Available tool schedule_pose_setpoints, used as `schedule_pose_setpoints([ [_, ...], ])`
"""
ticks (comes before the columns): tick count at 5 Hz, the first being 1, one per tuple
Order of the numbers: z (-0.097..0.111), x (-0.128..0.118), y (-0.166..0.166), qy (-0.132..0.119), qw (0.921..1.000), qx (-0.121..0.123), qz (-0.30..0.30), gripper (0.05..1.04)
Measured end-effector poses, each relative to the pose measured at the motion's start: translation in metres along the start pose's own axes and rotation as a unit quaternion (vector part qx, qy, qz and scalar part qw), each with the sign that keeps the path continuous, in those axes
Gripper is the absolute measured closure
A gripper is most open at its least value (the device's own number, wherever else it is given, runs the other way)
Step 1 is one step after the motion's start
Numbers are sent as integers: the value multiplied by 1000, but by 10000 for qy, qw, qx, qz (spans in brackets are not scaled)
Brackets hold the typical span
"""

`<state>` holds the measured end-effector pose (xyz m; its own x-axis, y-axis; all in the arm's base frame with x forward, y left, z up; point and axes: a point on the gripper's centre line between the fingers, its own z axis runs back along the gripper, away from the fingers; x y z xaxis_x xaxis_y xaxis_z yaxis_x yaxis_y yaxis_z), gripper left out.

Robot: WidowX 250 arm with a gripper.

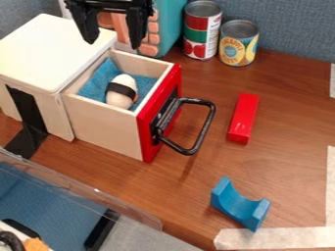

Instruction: Take the white thing out the drawer

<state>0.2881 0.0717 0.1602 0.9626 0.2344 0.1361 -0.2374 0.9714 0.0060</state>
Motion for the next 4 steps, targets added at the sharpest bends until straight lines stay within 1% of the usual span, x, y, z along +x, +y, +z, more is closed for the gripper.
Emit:
schedule_pose_setpoints([
  [1, -8, -1, -1, 138, 9999, -1, 15, 83],
  [3, -35, 2, 6, 440, 9988, 225, 74, 83],
  [4, -44, 8, 8, 489, 9982, 293, 156, 83],
])
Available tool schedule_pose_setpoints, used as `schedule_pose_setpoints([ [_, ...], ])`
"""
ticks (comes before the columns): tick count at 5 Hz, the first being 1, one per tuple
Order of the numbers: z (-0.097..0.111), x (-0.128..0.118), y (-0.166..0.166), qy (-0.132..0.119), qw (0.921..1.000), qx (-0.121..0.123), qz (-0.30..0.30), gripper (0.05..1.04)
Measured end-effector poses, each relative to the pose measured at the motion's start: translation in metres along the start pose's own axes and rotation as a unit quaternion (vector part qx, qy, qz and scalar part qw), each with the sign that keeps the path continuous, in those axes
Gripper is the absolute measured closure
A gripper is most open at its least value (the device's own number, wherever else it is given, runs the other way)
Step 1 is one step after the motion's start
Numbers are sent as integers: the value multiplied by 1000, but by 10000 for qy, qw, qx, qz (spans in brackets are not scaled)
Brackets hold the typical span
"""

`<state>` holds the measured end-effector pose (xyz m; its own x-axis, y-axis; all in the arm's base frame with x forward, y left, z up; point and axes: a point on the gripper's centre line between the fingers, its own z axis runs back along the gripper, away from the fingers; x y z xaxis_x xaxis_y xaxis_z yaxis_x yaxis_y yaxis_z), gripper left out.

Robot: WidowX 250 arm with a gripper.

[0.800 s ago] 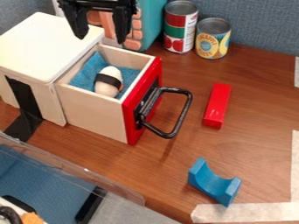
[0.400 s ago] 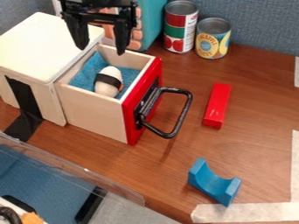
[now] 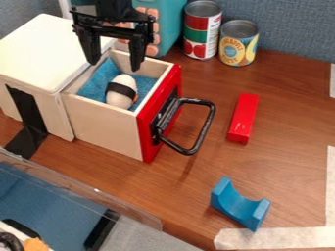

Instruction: Take the white thing out the drawer

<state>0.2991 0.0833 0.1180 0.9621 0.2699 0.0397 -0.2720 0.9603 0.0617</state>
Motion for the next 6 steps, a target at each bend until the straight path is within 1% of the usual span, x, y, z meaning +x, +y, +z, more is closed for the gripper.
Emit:
schedule_pose_setpoints([
  [1, -13, 4, 3, 141, 9999, 4, -19, 83],
  [4, -21, 6, 4, 111, 9999, 21, 32, 83],
  [6, -28, 4, -10, 98, 9999, -3, -95, 83],
])
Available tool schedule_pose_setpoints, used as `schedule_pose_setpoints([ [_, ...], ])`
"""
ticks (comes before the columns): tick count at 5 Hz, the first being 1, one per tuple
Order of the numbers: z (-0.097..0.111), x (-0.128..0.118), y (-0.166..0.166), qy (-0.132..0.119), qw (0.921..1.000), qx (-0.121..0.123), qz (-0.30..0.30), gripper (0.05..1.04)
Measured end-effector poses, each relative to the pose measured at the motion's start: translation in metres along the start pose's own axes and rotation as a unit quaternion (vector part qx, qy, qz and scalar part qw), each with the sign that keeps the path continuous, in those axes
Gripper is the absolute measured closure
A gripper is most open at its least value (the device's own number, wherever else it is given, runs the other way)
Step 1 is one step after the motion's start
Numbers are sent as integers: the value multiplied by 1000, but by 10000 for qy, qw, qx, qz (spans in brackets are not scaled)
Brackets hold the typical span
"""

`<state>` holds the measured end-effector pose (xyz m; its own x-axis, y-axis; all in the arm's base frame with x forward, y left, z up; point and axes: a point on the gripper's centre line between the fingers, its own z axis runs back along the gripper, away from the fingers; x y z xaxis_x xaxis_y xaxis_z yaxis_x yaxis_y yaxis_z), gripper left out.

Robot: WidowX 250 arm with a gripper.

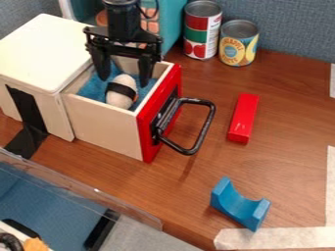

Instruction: Take the white thing out the drawer

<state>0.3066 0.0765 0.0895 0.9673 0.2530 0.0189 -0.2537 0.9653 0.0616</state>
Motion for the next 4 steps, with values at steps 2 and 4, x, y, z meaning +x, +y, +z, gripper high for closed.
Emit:
schedule_pose_setpoints([
  [2, -16, -3, -8, 66, 9998, 166, -26, 84],
  [4, -26, -16, 18, 343, 9993, 176, 24, 130],
])
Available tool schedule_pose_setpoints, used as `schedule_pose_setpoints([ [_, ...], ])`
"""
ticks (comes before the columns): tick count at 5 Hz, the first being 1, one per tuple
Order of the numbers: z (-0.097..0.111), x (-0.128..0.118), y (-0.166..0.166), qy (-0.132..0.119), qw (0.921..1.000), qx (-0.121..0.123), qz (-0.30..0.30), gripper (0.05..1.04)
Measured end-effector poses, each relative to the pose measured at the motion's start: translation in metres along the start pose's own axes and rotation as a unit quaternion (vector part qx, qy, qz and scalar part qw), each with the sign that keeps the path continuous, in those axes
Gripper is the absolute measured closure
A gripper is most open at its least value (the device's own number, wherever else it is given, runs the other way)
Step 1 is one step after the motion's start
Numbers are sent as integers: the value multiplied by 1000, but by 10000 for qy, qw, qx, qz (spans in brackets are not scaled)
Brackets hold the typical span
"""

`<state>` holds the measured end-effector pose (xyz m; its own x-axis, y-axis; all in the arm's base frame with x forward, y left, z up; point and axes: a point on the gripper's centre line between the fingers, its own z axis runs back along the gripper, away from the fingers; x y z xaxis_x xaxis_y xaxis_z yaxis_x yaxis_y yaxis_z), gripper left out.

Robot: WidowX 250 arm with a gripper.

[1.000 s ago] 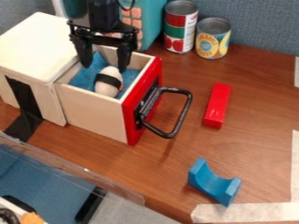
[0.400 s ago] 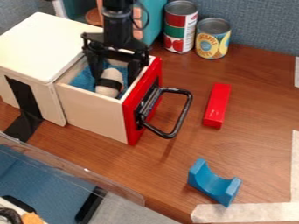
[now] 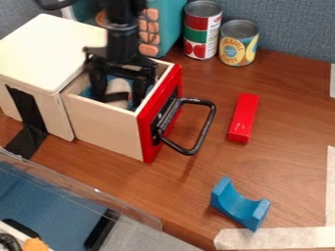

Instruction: Take the white thing out the drawer

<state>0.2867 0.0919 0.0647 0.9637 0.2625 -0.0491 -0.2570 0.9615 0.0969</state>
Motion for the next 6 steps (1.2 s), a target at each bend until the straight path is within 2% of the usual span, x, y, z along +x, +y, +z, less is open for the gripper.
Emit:
schedule_pose_setpoints([
  [1, 1, 0, 0, 15, 10000, -75, -13, 402],
  [2, 2, -1, -2, 32, 9999, -150, -58, 587],
  [4, 25, -3, -13, -63, 9985, -519, -185, 622],
  [5, 48, -5, -35, -208, 9974, -470, -499, 622],
  [6, 65, -6, -69, -262, 9973, -31, -685, 622],
])
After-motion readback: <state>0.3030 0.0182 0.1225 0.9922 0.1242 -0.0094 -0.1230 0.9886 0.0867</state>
